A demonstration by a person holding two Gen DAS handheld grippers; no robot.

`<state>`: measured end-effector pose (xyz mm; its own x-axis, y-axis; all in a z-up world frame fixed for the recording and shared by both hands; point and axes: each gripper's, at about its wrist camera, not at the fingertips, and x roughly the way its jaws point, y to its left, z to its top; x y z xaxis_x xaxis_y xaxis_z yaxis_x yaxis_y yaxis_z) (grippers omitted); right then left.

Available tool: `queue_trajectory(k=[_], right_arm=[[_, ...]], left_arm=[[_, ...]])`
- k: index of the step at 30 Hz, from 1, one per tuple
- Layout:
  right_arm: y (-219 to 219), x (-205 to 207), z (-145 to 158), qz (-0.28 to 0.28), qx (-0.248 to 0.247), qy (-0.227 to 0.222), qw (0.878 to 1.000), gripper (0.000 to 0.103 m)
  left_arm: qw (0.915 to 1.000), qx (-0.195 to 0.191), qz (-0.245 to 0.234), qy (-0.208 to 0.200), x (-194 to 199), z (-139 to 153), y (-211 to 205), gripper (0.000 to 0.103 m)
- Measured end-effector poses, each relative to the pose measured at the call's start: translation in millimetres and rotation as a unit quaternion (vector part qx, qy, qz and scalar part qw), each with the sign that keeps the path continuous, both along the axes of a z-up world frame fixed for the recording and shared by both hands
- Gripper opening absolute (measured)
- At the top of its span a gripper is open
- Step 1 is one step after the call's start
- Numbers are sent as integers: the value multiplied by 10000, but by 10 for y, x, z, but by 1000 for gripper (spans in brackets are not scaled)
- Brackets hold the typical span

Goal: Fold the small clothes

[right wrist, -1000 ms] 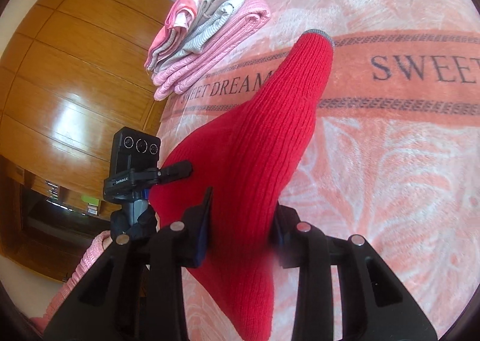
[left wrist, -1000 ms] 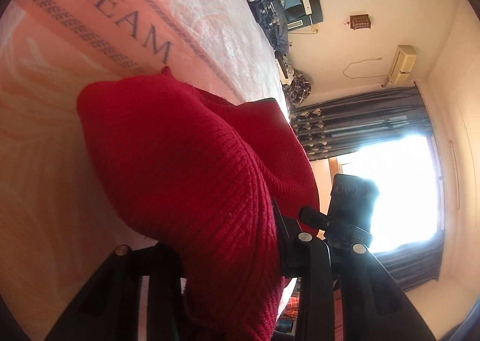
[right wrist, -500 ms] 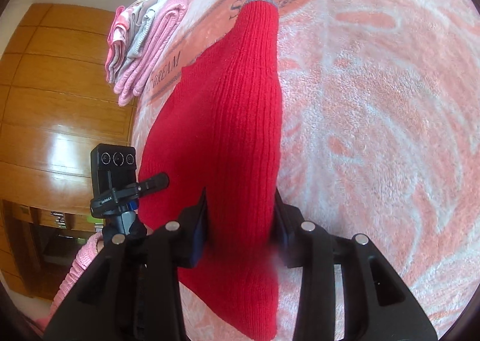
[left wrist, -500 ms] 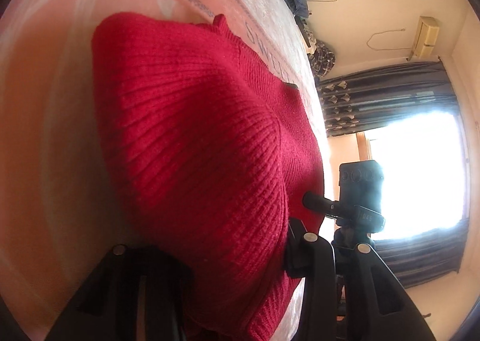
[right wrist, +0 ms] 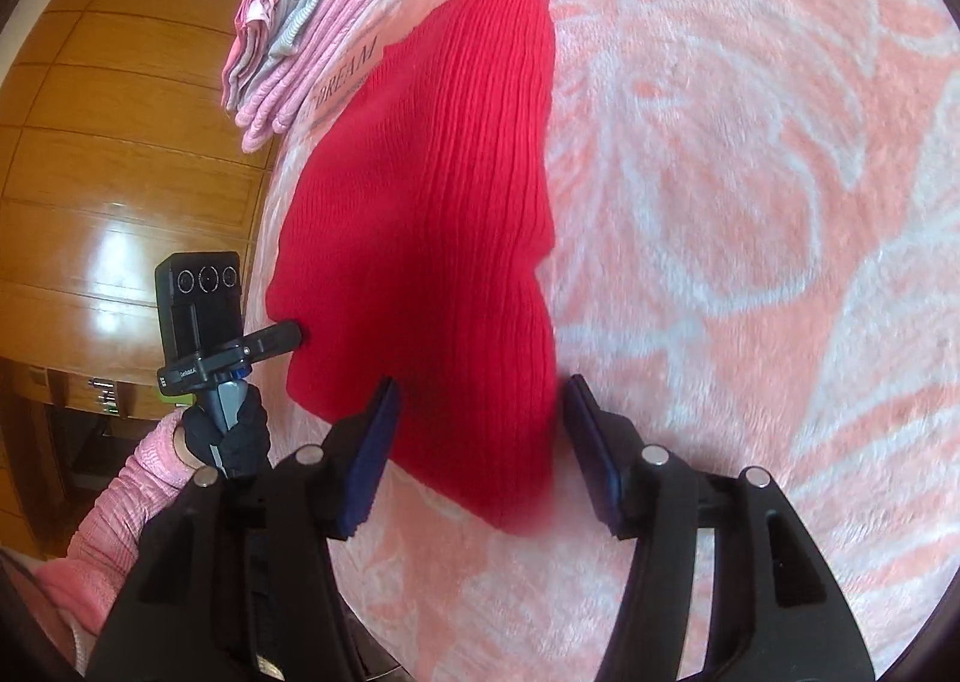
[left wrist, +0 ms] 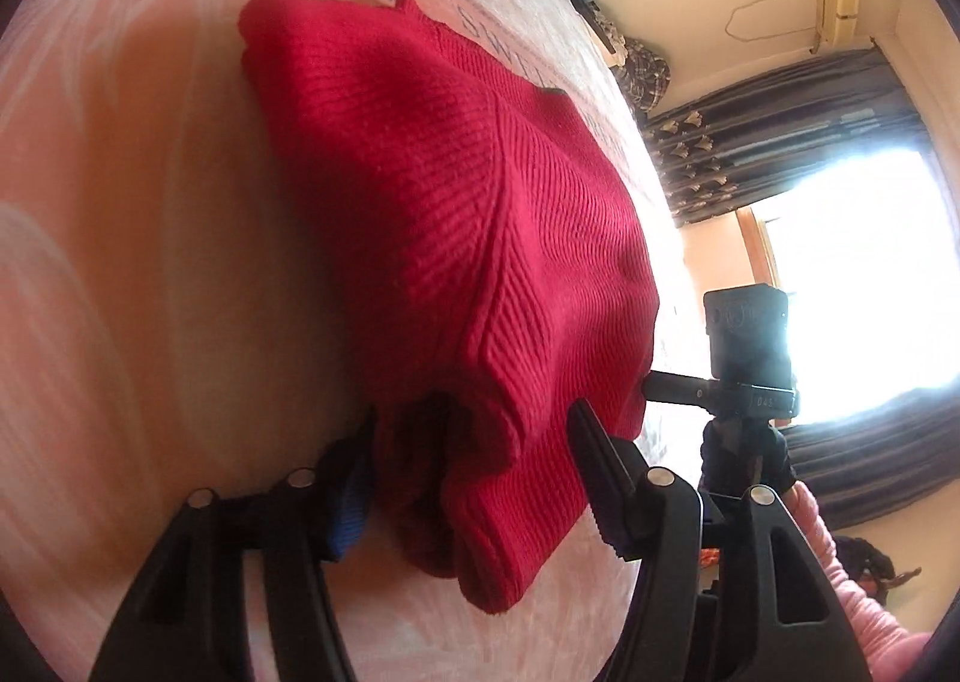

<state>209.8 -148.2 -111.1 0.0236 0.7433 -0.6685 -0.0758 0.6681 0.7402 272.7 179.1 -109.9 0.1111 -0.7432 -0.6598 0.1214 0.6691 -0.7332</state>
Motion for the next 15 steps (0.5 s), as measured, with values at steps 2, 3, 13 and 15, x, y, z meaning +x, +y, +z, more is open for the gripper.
queue_trajectory(k=[2, 3, 13, 15], right_arm=[[18, -67, -28, 4, 29, -5, 10000, 45], [34, -78, -36, 14, -23, 30, 10000, 29], [30, -164, 229, -15, 517, -116, 9986, 18], [4, -189, 83, -18, 300, 29, 9995, 18]], left_arm=[[10000, 12, -42, -16, -90, 1, -28, 59], [10000, -8, -64, 2, -104, -7, -45, 56], [9993, -301, 105, 217, -96, 91, 69, 22], [9999, -81, 44, 116, -115, 75, 60, 22]])
